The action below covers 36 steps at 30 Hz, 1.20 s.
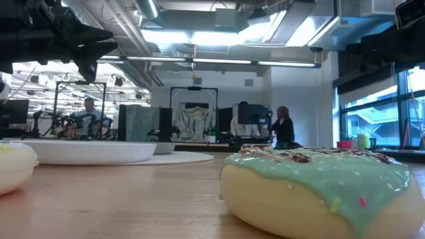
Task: Pick & Place donuts
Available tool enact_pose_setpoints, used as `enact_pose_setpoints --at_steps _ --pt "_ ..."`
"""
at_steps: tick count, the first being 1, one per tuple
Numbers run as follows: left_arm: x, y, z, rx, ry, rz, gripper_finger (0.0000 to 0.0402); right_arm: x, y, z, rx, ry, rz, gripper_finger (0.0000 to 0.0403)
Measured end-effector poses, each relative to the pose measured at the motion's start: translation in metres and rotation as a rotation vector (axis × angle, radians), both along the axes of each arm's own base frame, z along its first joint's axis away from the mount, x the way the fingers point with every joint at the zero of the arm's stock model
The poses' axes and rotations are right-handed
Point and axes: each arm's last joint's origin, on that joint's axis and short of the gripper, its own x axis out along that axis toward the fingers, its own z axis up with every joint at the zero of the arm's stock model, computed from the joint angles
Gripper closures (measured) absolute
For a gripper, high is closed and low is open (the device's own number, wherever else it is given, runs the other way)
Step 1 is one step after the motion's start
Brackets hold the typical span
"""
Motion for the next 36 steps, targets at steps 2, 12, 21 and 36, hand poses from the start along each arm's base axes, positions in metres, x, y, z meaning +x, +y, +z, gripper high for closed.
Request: enact_pose_setpoints --at_steps 2,12,21,36 --pt "0.0 0.0 0.0001 0.0 0.0 0.0 0.0294 0.0 0.0 0.0 0.0 0.0 0.0 0.0231" --pt "0.0 0.0 0.0 0.0 0.0 0.0 0.0295 0.0 0.0 0.0 0.0 0.0 0.0 0.0231" --pt "0.0 0.0 0.0001 0.0 0.0 0.0 0.0294 0.0 0.0 0.0 0.0 0.0 0.0 0.0231" --pt "-0.0002 0.0013 0.0001 0.042 0.003 0.054 0.0294 0.0 0.0 0.0 0.0 0.0 0.0 0.0231"
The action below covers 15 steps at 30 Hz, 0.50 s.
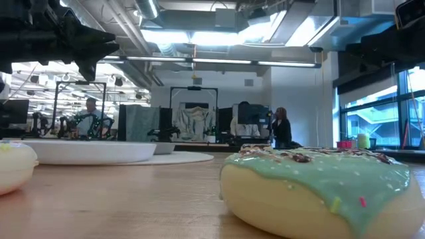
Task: Pick & Place donuts
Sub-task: Put the big white donut on the gray plate
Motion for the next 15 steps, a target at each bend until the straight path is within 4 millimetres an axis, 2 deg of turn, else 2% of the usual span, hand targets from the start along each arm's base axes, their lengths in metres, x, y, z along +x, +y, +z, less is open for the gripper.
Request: enact_pose_setpoints --at_steps 7,15 --pt "0.0 0.0 0.0001 0.019 0.003 0.003 0.0266 0.0 0.0 0.0 0.0 0.0 0.0 0.0231" --pt "-0.0005 0.0024 0.0001 0.082 0.013 0.1 0.017 0.0 0.0 0.0 0.003 0.0 0.0 0.0231"
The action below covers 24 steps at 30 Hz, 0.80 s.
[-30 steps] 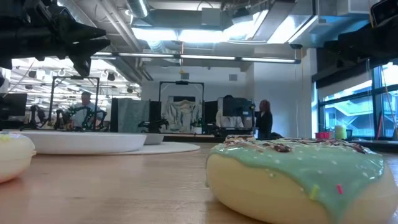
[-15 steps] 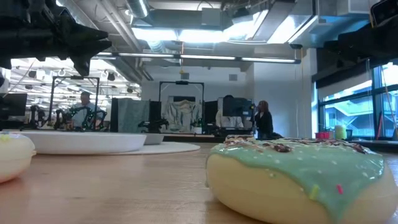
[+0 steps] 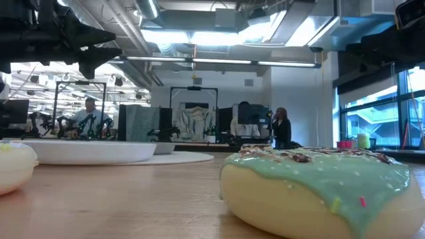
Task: Pick & Place donuts
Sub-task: Put the big white donut on the gray plate
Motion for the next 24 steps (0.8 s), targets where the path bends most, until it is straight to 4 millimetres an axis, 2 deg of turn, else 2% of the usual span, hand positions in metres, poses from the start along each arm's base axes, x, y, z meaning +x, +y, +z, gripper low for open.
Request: enact_pose_setpoints --at_steps 4,11,15,19,24 --pt "0.0 0.0 0.0 -0.045 -0.009 -0.013 0.0144 0.0 0.0 0.0 0.05 0.003 0.003 0.0231" --pt "0.0 -0.002 0.004 -0.152 -0.038 -0.103 0.0145 0.0 0.0 0.0 0.046 0.002 0.003 0.0231" --pt "-0.001 -0.006 0.026 -0.028 -0.064 -0.111 0.0145 0.0 0.0 0.0 0.0 0.0 0.0 0.0231" --pt "0.005 -0.01 0.054 0.059 -0.013 -0.138 0.0147 0.0 0.0 0.0 -0.015 -0.002 -0.001 0.0231" --pt "0.034 -0.013 0.083 0.06 0.241 -0.215 0.0148 0.0 0.0 0.0 -0.015 -0.002 -0.001 0.0231"
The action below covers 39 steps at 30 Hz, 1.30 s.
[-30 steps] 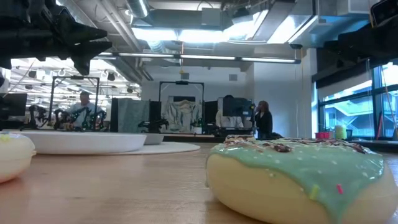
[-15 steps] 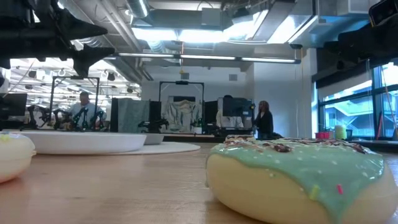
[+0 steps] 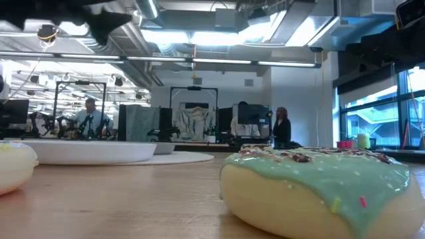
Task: Pick & Place donuts
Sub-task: Put the big white donut on the gray plate
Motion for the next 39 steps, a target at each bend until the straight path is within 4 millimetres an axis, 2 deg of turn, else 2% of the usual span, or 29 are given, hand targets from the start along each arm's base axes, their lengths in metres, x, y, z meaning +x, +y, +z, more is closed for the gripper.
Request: enact_pose_setpoints --at_steps 4,8,12,17,25,32,39 --pt "0.035 -0.007 0.015 0.03 0.241 -0.086 0.0148 0.0 0.0 0.0 0.0 0.0 0.0 0.0231" --pt "0.07 -0.026 0.02 0.108 0.447 -0.22 0.0148 0.0 0.0 0.0 0.0 0.0 0.0 0.0231" --pt "0.096 -0.052 0.012 0.16 0.631 -0.354 0.0148 0.0 0.0 0.0 0.0 0.0 0.0 0.0231" --pt "0.117 -0.088 -0.005 0.21 0.786 -0.47 0.0149 0.0 0.0 0.0 -0.01 0.0 -0.001 0.0231" --pt "0.142 -0.135 -0.032 0.279 0.894 -0.589 0.0149 0.0 0.0 0.0 -0.01 0.0 -0.001 0.0231" --pt "0.149 -0.157 -0.064 0.236 1.027 -0.588 0.0149 0.0 0.0 0.0 -0.011 0.0 -0.001 0.0231" --pt "0.151 -0.17 -0.092 0.198 1.137 -0.559 0.0149 0.0 0.0 0.0 -0.008 0.0 0.0 0.0231"
